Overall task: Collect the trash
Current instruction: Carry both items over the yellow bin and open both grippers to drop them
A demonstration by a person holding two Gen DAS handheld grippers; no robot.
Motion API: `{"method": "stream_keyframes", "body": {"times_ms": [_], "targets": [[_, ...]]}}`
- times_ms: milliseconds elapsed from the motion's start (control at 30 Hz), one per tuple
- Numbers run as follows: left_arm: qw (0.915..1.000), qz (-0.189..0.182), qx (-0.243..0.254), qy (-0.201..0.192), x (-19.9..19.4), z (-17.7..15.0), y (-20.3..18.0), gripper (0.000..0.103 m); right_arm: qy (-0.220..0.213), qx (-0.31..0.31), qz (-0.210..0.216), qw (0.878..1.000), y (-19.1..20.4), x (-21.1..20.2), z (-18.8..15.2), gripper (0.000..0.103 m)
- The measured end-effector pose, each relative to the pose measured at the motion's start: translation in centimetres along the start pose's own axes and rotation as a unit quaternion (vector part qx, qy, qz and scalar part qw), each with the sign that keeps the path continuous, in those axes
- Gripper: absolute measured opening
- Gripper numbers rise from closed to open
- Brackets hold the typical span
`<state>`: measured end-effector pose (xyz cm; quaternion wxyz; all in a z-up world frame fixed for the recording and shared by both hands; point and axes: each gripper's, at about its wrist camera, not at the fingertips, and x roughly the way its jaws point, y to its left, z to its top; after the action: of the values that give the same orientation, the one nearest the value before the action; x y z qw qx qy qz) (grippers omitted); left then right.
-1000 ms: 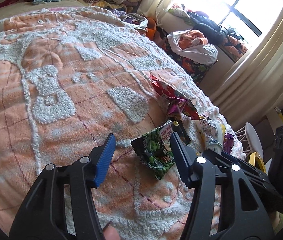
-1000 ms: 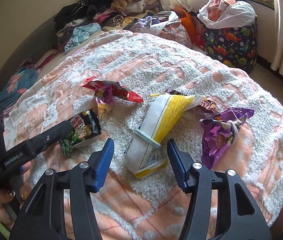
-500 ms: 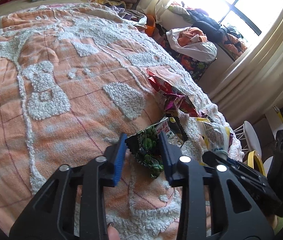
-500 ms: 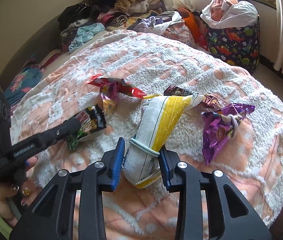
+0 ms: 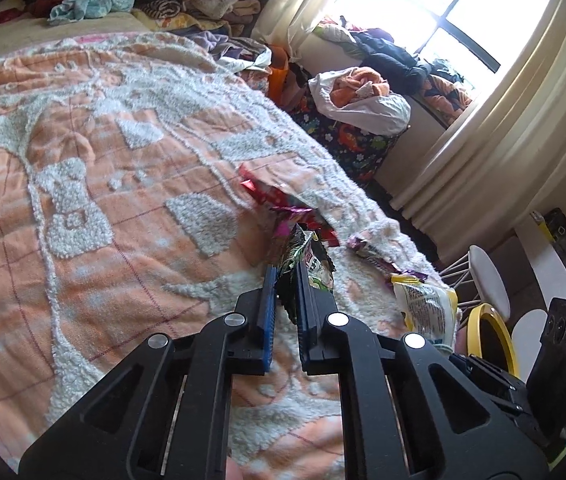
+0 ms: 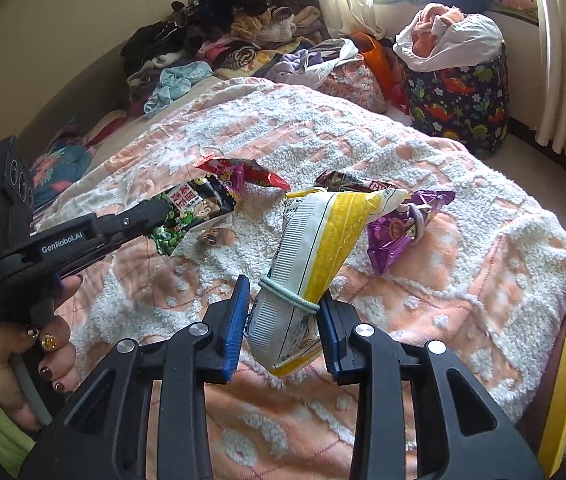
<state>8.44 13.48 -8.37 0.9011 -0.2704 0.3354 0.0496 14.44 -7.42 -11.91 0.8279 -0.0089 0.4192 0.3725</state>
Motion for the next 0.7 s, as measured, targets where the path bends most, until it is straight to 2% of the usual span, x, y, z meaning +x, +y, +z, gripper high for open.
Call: {"method": "stream_keyframes", "body": {"times_ms": [700], "targets": [[0.9957,-0.045,0.081,-0.002,-0.9,-1.0,-8.7,0.005,-0.065,0.012,-0.034,0.997,-3.2,-8.0,-1.1,0.031]]}}
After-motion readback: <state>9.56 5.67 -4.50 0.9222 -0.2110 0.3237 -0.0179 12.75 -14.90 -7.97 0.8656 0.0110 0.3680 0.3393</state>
